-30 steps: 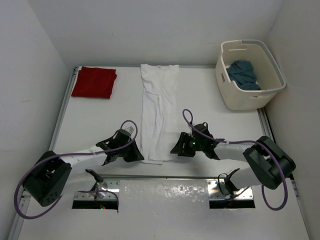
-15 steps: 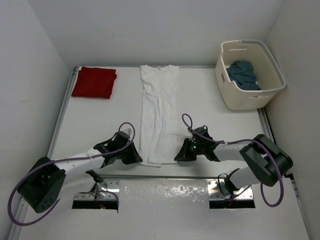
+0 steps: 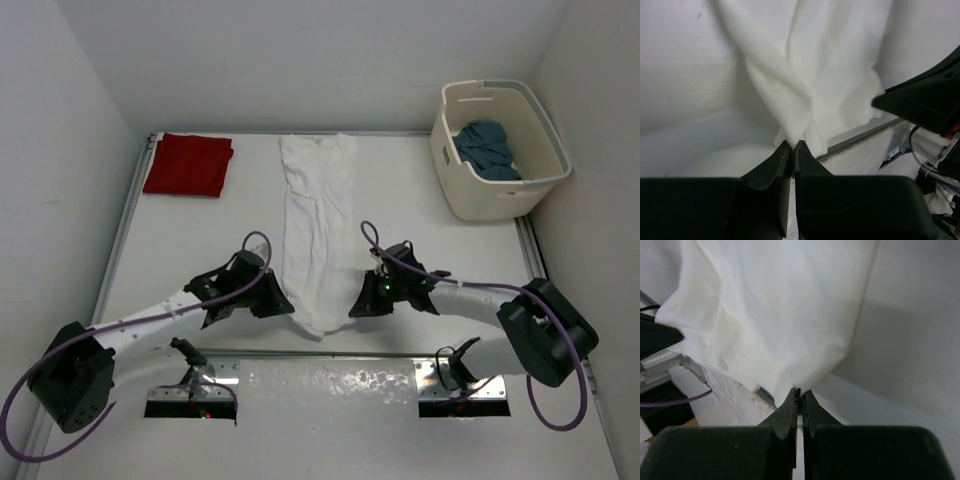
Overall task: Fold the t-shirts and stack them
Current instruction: Grab the bottom of the folded rectangular tshirt with both arms, then fold the folded rectangular tshirt in 1/3 of the way
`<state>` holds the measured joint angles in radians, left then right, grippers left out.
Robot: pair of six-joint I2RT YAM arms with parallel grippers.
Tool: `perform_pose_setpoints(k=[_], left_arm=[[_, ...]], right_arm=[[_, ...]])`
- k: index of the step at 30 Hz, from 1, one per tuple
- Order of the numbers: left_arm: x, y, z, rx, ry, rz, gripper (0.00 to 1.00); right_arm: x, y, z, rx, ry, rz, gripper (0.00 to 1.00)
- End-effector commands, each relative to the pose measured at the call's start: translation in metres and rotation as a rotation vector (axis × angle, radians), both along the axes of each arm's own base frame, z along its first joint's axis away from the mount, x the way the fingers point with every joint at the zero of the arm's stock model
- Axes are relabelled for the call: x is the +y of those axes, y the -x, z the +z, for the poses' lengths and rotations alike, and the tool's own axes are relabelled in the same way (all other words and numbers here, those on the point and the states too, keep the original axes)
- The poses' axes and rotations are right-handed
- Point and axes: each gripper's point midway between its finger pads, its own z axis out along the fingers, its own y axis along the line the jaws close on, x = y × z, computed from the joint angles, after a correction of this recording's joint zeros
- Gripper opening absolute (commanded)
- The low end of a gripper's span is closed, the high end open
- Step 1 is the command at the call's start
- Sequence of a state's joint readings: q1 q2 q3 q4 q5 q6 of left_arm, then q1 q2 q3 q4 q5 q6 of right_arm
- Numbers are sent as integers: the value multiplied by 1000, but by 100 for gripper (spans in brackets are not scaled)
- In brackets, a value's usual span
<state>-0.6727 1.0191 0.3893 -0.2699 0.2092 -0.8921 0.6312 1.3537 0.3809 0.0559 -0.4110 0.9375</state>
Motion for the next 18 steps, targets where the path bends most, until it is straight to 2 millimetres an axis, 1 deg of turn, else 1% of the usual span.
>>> perform_pose_setpoints(k=[1, 2, 3, 4, 5, 6, 7, 8, 9, 10, 12, 13, 14, 15, 16, 17, 18], left_arm=[[-20, -35, 33, -100, 25, 9, 0], [-23, -46, 37, -109, 1, 18, 0], [-24, -50, 38, -112, -15, 19, 0], [-30, -62, 50, -140, -6, 19, 0], [-28, -70, 48, -133, -28, 29, 0], [-27, -76, 49, -134, -39, 40, 0], [-29, -89, 62, -160, -28, 52, 0], [-24, -102, 63, -170, -39, 84, 0], [-22, -111, 68, -188, -38, 97, 0], [-25, -127, 84, -233, -11, 105, 0], [-23, -145, 90, -256, -15, 122, 0], [-24, -160, 104, -291, 1, 135, 0], [-25, -167, 102, -286, 0, 140, 0], [-25, -175, 104, -298, 5, 136, 0], [-24, -189, 115, -321, 16, 154, 0], [-23, -197, 108, -309, 2, 158, 0], [-22, -204, 108, -311, -3, 165, 0]], right_arm=[[14, -34, 26, -110, 5, 13, 0], [17, -50, 36, -145, 16, -2, 0], [18, -58, 39, -153, 28, -11, 0], [20, -71, 48, -167, 32, -26, 0], [18, -78, 50, -172, 43, -37, 0], [20, -87, 56, -190, 36, -43, 0], [18, -91, 54, -177, 49, -48, 0], [17, -106, 65, -203, 42, -64, 0], [16, -113, 68, -210, 45, -77, 0], [17, -124, 72, -222, 42, -85, 0], [15, -141, 79, -241, 36, -98, 0], [15, -155, 89, -264, 29, -101, 0], [15, -161, 83, -244, 39, -97, 0], [14, -168, 84, -238, 39, -101, 0], [14, -182, 94, -256, 19, -115, 0], [14, -190, 89, -243, 22, -120, 0], [14, -197, 90, -246, 18, -125, 0]])
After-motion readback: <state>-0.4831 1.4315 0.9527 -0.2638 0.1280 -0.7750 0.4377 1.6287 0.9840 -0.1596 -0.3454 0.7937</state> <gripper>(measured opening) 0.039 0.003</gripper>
